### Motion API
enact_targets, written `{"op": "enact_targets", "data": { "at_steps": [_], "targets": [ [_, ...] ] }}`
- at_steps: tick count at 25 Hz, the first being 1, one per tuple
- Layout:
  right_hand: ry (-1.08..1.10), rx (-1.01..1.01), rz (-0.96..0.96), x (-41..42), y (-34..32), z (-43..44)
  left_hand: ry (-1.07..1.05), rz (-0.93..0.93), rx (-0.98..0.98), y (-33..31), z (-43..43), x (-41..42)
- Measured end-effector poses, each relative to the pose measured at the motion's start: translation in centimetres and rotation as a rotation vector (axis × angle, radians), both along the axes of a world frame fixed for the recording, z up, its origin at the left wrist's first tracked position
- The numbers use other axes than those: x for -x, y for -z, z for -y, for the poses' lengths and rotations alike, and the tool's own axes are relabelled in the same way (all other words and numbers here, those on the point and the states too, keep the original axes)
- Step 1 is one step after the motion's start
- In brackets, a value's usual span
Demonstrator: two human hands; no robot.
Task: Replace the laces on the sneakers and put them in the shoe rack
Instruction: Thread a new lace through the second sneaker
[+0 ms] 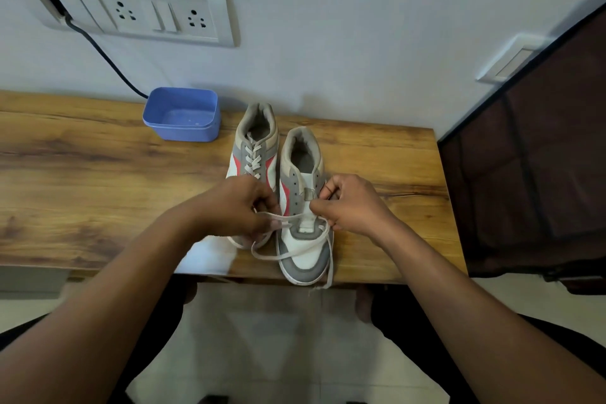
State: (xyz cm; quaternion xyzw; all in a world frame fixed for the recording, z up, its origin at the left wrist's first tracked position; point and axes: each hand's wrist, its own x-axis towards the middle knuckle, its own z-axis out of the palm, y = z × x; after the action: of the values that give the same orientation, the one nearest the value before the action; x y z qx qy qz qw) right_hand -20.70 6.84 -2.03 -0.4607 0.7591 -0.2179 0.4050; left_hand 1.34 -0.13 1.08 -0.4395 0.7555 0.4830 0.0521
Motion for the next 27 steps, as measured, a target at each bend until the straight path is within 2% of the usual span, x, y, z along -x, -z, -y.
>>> {"op": "enact_targets", "data": {
  "at_steps": [2,5,7,9,11,13,15,18,20,23,25,27],
  "targets": [
    [0.003,0.001,-0.006,0.0,0.1,0.0,0.013,-0.044,0.059,0.3,-0.7,1.4],
    [0.007,-0.007,0.02,0.0,0.0,0.0,-0.022,0.016,0.135,-0.1,0.8,0.2],
    [0.002,-0.009,0.025,0.1,0.1,0.0,-0.051,0.06,0.062,-0.3,1.4,-1.0],
    [0.005,-0.018,0.023,0.1,0.1,0.1,-0.054,0.025,0.002,-0.2,0.6,-0.8],
    [0.001,-0.02,0.017,0.1,0.2,0.1,-0.017,-0.017,0.023,0.0,-0.1,0.2],
    [0.006,-0.018,0.029,0.1,0.2,0.1,0.022,0.027,0.074,-0.1,0.3,0.2],
    [0.008,-0.017,0.043,0.2,0.2,0.1,-0.017,0.073,0.039,-0.3,1.3,-1.1],
    [0.006,-0.016,0.038,0.1,0.2,0.1,-0.042,-0.002,-0.064,-0.4,0.8,-1.3],
    [0.009,-0.014,0.036,0.1,0.2,0.1,0.029,-0.06,-0.011,-0.1,0.1,-0.2],
    [0.014,-0.016,0.053,0.1,0.2,0.1,0.067,0.031,0.05,-0.2,0.9,-0.7],
    [0.007,-0.017,0.044,0.2,0.2,0.1,0.015,0.062,-0.016,-0.4,1.7,-2.0],
    [0.006,-0.019,0.039,0.2,0.1,0.1,-0.005,0.002,-0.089,-0.6,1.2,-1.9]
  ]
}}
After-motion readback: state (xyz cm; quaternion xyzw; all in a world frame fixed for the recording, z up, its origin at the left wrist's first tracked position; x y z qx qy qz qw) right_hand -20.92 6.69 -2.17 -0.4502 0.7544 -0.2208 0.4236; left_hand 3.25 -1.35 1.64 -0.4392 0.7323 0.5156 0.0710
